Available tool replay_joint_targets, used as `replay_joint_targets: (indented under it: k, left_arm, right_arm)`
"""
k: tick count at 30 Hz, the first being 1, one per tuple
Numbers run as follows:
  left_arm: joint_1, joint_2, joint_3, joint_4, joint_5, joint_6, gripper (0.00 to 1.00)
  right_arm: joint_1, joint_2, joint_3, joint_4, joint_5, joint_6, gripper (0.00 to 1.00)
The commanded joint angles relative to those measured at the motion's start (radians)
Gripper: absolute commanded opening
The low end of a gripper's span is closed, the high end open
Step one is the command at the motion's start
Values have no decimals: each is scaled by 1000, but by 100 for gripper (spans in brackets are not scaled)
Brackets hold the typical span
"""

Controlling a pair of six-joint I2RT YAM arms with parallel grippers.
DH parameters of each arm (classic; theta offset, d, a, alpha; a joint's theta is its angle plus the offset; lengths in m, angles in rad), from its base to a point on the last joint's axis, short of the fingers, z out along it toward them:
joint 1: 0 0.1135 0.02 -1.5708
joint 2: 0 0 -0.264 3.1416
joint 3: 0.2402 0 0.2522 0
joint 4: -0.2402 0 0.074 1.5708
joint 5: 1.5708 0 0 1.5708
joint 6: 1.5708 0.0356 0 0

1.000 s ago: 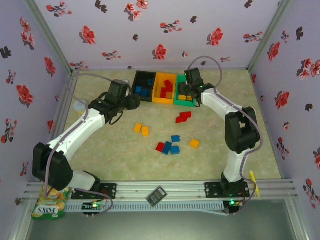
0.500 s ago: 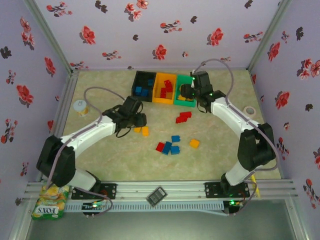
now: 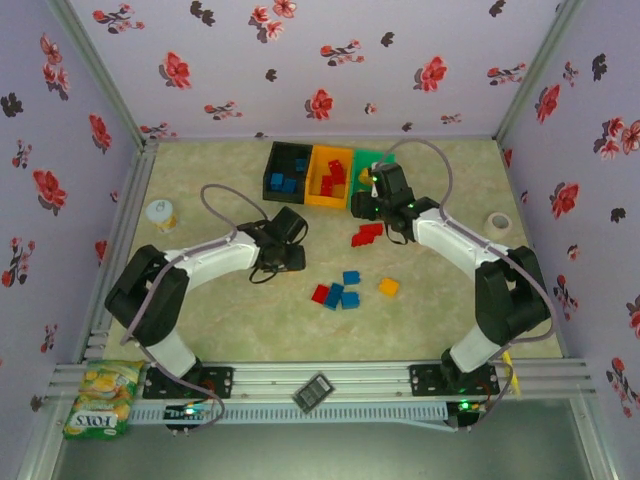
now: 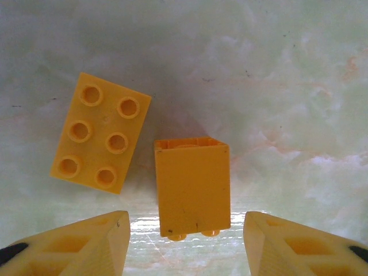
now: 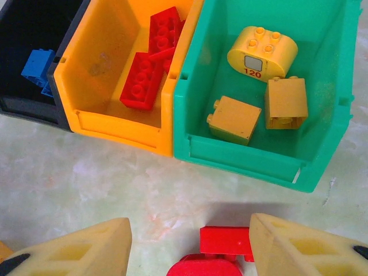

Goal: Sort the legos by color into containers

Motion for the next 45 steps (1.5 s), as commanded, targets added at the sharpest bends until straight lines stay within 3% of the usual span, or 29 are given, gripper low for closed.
replay_joint_targets:
  k: [1,28,37,45]
  left_arm:
    - [-13,32,45,-22,-3,-22,56]
    - [-31,130,173,-91,-34,37,30]
    - [-30,171,452,-177,-87,252,30]
    - [-21,285,708,-218,-87,335,30]
  right_arm:
    - [6,-28,-10,23,-1,8,57]
    - [6,-65,-44,29,30,3,58]
    - [0,-114,-88,12,61,6,58]
    - [-31,-185,-124,-118,173,31,57]
